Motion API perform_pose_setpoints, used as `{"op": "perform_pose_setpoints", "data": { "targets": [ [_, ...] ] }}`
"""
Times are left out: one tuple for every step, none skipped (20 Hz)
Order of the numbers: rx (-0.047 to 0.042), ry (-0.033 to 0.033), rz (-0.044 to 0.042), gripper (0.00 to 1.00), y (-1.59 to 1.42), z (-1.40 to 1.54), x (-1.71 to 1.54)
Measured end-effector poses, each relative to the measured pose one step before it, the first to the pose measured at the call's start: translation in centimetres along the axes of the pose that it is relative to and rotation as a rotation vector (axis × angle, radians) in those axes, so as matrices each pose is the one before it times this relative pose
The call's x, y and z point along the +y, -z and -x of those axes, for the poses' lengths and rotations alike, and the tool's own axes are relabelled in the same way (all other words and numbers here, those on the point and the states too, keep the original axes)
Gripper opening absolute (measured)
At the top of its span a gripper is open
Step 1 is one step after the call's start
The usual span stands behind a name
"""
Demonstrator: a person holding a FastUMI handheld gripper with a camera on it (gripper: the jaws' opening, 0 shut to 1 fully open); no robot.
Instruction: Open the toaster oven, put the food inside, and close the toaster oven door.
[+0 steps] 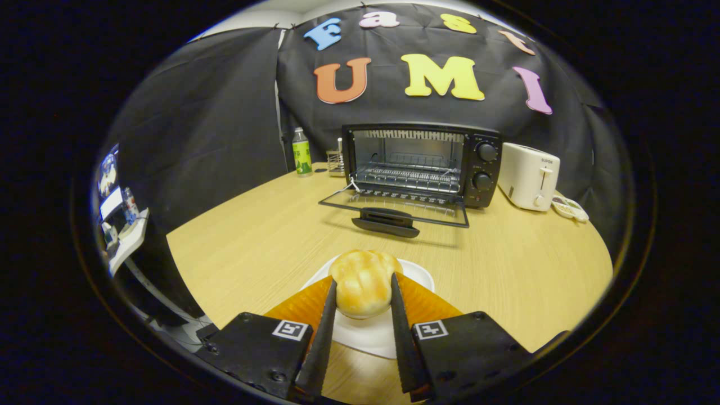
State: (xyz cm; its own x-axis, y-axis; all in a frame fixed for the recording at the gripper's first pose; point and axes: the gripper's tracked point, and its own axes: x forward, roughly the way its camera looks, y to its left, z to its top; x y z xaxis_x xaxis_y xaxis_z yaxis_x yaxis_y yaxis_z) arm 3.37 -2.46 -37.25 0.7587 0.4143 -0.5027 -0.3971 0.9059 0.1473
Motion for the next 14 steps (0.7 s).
{"op": "perform_pose_setpoints", "data": {
  "targets": [
    [-0.01781, -0.00493, -0.01424, 0.53, -0.83, 0.386, -0.072],
    [-0.02147, -0.00331, -0.01249, 0.52, -1.066, 0.397, -0.125],
    [-0.0244, -0.0017, -0.01639, 0.51, -1.192, 0.321, -0.173],
    [-0.02426, -0.00399, -0.01852, 0.5, -1.339, 0.238, -0.131],
    [-0.02209, -0.00697, -0.01913, 0.49, -1.227, 0.109, -0.036],
    [-0.01962, -0.00618, -0.0177, 0.49, -1.379, -0.005, -0.055],
    [-0.01742, -0.00511, -0.01839, 0.49, -1.282, -0.185, -0.15],
    [-0.01016, -0.01069, -0.01842, 0.49, -1.293, -0.384, -0.055],
    [-0.0101, -0.01448, -0.02003, 0.49, -1.185, -0.488, 0.058],
    [-0.00622, -0.00552, -0.02467, 0.49, -1.253, -0.733, -0.245],
    [-0.00237, -0.00405, -0.02495, 0.49, -1.075, -0.872, -0.401],
    [0.00043, -0.00078, -0.0298, 0.49, -1.074, -0.996, -0.396],
    [0.00497, 0.00487, -0.03053, 0.49, -0.945, -1.125, -0.442],
    [-0.00637, 0.01069, -0.02403, 0.49, -1.143, -1.207, -0.475]
  ]
}}
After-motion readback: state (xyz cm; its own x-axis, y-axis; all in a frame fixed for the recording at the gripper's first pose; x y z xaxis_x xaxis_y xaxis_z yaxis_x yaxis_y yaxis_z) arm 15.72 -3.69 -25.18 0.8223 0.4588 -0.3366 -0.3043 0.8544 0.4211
